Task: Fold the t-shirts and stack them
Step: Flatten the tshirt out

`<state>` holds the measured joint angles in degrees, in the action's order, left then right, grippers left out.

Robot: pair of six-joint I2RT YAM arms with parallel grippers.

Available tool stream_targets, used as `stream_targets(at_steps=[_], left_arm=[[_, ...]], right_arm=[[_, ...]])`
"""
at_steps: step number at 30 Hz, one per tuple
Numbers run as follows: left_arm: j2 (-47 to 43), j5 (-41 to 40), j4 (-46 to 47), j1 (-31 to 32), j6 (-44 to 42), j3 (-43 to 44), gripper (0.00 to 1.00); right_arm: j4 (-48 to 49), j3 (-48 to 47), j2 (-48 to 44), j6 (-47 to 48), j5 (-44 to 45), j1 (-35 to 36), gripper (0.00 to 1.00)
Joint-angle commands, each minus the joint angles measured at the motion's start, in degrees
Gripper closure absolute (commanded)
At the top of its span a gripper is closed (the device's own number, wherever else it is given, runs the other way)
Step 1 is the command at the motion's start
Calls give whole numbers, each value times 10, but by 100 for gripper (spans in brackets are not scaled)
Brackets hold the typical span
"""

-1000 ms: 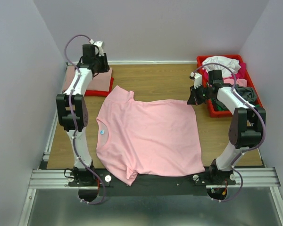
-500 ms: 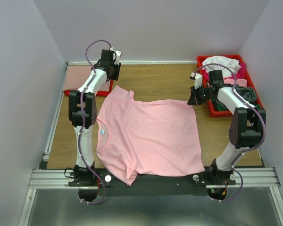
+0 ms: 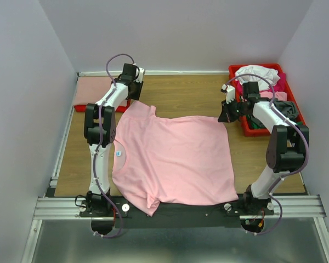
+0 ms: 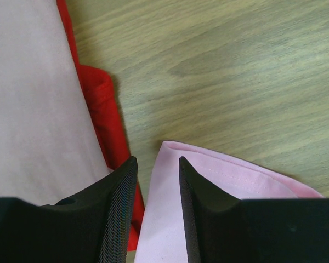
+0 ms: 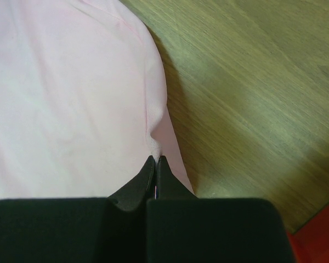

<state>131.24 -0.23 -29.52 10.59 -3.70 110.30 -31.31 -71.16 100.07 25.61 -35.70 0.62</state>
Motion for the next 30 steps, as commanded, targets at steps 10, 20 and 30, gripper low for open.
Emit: stream_targets(at_steps=[10, 20, 30], left_arm=[[38, 18, -19, 1, -10, 22, 57], [66, 57, -41, -1, -8, 17, 55], [65, 69, -51, -7, 4, 13, 72]], right_arm=[[3, 8, 2, 9, -8, -4, 100], [3, 8, 0, 9, -11, -16, 100], [2, 7, -4, 8, -14, -19, 100]])
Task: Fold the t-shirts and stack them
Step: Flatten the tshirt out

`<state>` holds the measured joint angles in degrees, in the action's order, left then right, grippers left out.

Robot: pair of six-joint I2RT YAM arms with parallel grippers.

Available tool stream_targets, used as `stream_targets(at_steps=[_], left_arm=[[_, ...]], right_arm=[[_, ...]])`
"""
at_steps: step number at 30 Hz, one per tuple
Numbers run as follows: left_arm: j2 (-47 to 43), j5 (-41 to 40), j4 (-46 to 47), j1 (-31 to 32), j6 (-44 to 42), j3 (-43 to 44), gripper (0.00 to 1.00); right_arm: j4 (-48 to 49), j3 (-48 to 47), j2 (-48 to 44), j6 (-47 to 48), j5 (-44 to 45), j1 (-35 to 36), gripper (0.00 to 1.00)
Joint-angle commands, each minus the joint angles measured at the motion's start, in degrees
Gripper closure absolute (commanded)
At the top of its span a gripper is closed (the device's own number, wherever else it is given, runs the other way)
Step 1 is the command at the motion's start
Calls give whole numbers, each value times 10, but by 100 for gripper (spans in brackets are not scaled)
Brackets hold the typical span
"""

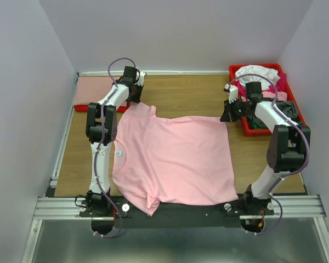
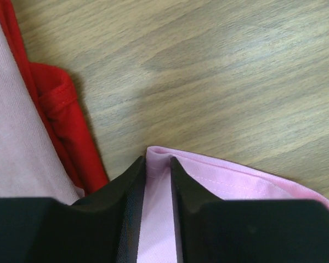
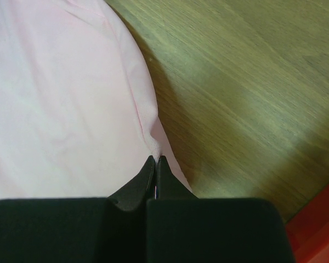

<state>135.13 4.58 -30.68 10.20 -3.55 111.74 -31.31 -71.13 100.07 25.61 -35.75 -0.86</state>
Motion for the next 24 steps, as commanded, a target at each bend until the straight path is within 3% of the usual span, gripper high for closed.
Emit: stream_targets(at_steps=[1, 3, 6, 13, 21, 24], left_arm=[[26, 24, -40, -3, 2, -1, 78], [22, 26, -42, -3, 5, 3, 92], [12, 32, -40, -3, 8, 6, 100], [-120, 57, 2, -6, 11, -32, 100], [-385, 85, 144, -33, 33, -246, 100], [-455, 106, 180, -44, 55, -289, 100]], right_arm=[[2, 6, -5, 8, -14, -5, 100], [2, 6, -6, 8, -14, -5, 99], [2, 6, -8, 9, -13, -6, 100], [2, -19, -20, 14, 4, -6, 100], [-41, -101, -65, 44, 48, -6, 100], [-69, -143, -99, 49, 51, -5, 100]])
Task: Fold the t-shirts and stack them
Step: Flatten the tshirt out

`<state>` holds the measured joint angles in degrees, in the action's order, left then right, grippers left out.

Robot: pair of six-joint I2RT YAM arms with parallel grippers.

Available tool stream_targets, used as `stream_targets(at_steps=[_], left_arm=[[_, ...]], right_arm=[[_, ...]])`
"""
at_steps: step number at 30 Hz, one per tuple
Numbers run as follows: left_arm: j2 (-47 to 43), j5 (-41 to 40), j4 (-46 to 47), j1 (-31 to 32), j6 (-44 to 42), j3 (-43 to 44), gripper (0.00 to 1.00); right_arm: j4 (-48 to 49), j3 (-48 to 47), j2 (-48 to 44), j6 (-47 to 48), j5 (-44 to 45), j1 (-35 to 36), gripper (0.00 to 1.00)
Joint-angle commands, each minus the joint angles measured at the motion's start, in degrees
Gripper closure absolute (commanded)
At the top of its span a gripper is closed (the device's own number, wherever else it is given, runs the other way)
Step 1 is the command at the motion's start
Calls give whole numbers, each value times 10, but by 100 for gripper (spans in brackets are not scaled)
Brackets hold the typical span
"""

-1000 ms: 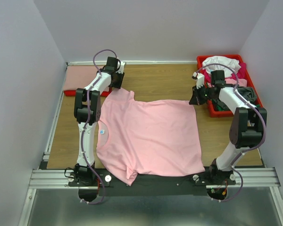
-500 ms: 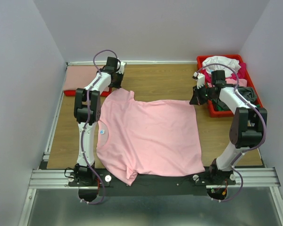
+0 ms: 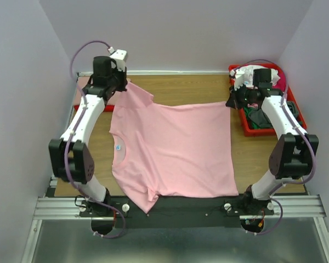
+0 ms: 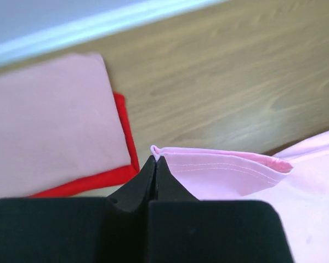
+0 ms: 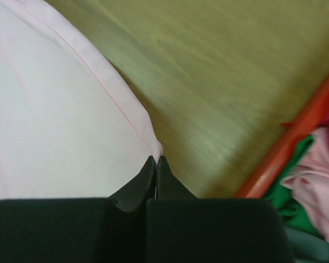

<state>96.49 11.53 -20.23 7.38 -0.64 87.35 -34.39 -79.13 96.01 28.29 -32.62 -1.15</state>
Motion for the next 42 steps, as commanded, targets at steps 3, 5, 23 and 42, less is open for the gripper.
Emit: stream_targets(at_steps=[3, 5, 23, 42], left_arm=[[-166, 52, 114, -23, 42, -93, 100], [-236, 58, 141, -23, 49, -117, 100], [-561, 20, 310, -24, 209, -19, 100], [-522, -25, 352, -15, 175, -164, 100]], right_arm=[[-59, -122, -90, 25, 21, -3, 100], [-69, -166, -125, 23, 20, -3, 100], [-72, -545, -278, 2, 78, -3, 100], [-10, -279, -312, -1, 85, -5, 99]])
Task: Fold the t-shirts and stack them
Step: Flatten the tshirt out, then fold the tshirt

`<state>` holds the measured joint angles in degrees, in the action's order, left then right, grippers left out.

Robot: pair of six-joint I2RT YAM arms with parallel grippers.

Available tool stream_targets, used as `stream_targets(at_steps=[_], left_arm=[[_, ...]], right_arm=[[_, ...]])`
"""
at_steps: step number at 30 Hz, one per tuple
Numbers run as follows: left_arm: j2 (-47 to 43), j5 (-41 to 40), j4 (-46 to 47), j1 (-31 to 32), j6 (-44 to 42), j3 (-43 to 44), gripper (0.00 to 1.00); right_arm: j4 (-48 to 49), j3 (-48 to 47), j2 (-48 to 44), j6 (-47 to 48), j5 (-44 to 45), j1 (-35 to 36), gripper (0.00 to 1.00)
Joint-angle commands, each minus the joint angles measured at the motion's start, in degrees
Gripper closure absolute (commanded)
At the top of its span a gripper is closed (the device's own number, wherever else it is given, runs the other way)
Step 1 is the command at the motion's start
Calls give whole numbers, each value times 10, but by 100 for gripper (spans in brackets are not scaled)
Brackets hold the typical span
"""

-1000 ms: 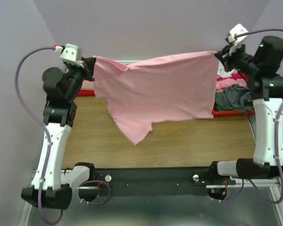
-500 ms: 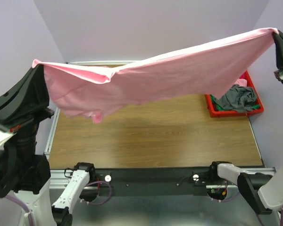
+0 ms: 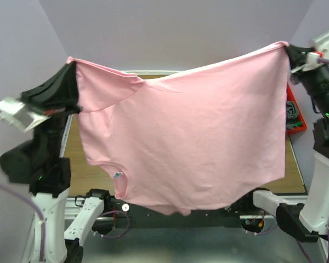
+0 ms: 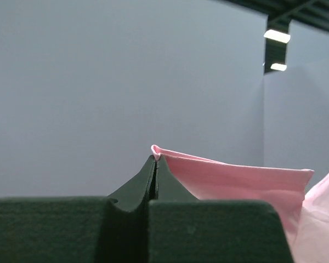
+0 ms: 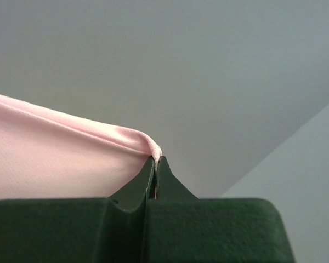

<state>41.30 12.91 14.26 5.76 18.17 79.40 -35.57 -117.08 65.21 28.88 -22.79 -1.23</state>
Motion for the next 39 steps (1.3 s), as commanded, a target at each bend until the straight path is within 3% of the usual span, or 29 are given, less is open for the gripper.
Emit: stream_targets(at_steps=[1, 4, 7, 12, 18, 24, 31, 39], left_arm=[[33, -39, 15, 1, -10, -141, 100], [49, -43, 49, 0, -4, -249, 100], [85, -46, 84, 1, 5, -333, 100], [212, -65, 101, -2, 27, -364, 100], [432, -71, 97, -23, 34, -268, 100], [546, -70, 39, -35, 17, -169, 100], [609, -43, 33, -49, 9, -121, 100], [592, -11, 35, -51, -2, -131, 100]], right_arm=[[5, 132, -6, -4, -25, -4, 100], [37, 303, -6, -10, -72, -4, 100], [91, 392, 16, -16, -97, -4, 99], [201, 498, 123, -29, -144, -3, 100], [234, 420, 361, -62, -147, 4, 100], [233, 312, 491, -95, -125, 10, 100], [234, 265, 526, -116, -102, 10, 100], [234, 259, 534, -122, -104, 10, 100]])
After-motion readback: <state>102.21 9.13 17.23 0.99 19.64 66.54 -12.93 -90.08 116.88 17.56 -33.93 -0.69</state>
